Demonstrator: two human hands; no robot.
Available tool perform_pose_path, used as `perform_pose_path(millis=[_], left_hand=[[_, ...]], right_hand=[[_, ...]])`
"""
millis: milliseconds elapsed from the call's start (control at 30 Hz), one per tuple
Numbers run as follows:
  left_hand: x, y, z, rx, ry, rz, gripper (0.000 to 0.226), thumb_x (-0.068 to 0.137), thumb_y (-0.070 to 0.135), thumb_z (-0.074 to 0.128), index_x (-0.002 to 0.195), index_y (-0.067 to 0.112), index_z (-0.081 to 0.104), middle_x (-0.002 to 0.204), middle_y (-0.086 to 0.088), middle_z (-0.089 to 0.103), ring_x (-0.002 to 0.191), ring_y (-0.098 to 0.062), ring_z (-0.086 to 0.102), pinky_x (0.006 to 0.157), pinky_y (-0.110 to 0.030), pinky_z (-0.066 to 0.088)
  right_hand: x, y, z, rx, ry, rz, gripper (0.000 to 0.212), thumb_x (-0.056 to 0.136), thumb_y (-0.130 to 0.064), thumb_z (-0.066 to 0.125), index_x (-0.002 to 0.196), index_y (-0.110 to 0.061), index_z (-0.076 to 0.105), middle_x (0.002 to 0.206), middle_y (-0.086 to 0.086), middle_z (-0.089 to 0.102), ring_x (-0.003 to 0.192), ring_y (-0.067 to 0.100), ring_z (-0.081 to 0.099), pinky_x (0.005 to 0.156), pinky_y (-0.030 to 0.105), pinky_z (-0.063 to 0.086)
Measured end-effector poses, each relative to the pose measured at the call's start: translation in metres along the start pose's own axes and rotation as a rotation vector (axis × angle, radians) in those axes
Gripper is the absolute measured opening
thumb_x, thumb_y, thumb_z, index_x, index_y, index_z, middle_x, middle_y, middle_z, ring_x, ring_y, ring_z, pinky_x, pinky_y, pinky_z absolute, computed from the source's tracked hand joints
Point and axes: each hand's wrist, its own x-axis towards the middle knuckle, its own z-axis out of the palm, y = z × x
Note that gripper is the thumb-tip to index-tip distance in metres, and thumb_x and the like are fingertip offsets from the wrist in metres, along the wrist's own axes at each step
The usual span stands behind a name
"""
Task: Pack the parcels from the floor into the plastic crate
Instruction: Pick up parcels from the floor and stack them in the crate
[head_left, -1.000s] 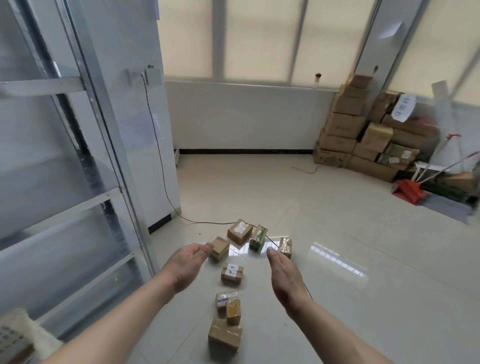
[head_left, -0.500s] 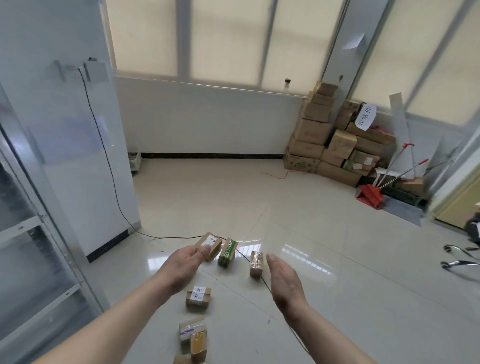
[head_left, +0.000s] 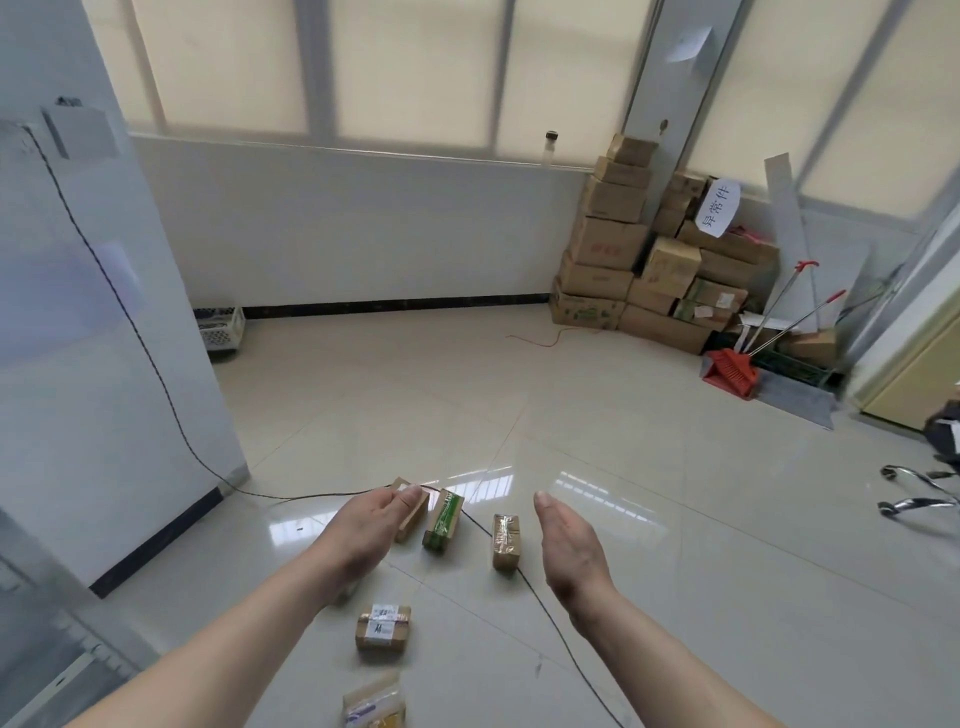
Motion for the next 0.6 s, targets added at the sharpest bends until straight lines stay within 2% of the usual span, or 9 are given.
perform_pose_path(millis=[100,167,233,333,400,500,600], left_hand=[[0.026,0.005,0.005,0.026,0.020,-0.029,0.048,0.098,0.053,0.046,0.099,0.010,0.066,0.099,0.003,0.056,0.091,-0.016,0.049,0.085,-0.034,0.042],[0.043,0.013,0.011,0.045,0.047,-0.051,0.048,0.098,0.053,0.045,0.102,0.010,0.066,0.101,0.004,0.055,0.092,-0.016,0.049,0.088,-0.035,0.042],[0.060,0.024,0.020,0.038,0.066,-0.069,0.038,0.099,0.050,0.045,0.108,0.019,0.064,0.107,0.006,0.054,0.098,-0.015,0.049,0.087,-0.034,0.042],[0.083,0.042,0.039,-0.003,0.099,-0.122,0.042,0.099,0.048,0.045,0.122,0.017,0.062,0.117,0.011,0.051,0.108,-0.014,0.048,0.087,-0.033,0.041],[0.098,0.053,0.052,-0.009,0.134,-0.137,0.039,0.100,0.047,0.046,0.119,0.018,0.062,0.117,0.009,0.053,0.107,-0.015,0.049,0.086,-0.032,0.041],[0.125,0.066,0.072,-0.002,0.188,-0.181,0.035,0.100,0.047,0.046,0.114,0.020,0.062,0.117,0.007,0.056,0.106,-0.016,0.051,0.087,-0.034,0.042],[0.145,0.080,0.091,-0.003,0.227,-0.210,0.039,0.100,0.047,0.045,0.120,0.018,0.062,0.118,0.008,0.055,0.109,-0.016,0.051,0.089,-0.035,0.043]], right_hand=[[0.034,-0.002,-0.001,0.024,-0.040,0.010,0.045,0.107,-0.041,0.042,0.120,-0.005,0.066,0.126,0.002,0.067,0.110,0.020,0.057,0.091,0.026,0.037],[0.059,-0.005,-0.003,0.043,-0.065,0.011,0.045,0.107,-0.042,0.042,0.123,-0.007,0.066,0.115,-0.001,0.066,0.103,0.014,0.051,0.093,0.025,0.036],[0.089,-0.003,-0.008,0.029,-0.089,0.013,0.047,0.107,-0.043,0.042,0.124,-0.006,0.065,0.111,-0.001,0.065,0.109,0.020,0.053,0.094,0.026,0.036],[0.133,-0.001,-0.020,-0.008,-0.130,0.019,0.048,0.107,-0.045,0.041,0.121,-0.006,0.065,0.121,0.003,0.065,0.110,0.023,0.053,0.093,0.027,0.036],[0.161,-0.001,-0.030,-0.017,-0.165,0.009,0.049,0.107,-0.044,0.041,0.123,-0.004,0.064,0.130,0.007,0.065,0.115,0.023,0.054,0.094,0.028,0.036],[0.201,-0.004,-0.047,-0.025,-0.210,0.027,0.053,0.108,-0.043,0.042,0.128,0.004,0.057,0.140,0.012,0.060,0.134,0.030,0.050,0.105,0.035,0.039],[0.241,-0.005,-0.065,-0.086,-0.248,-0.020,0.053,0.107,-0.044,0.041,0.129,0.000,0.060,0.139,0.012,0.061,0.133,0.030,0.051,0.106,0.034,0.038]])
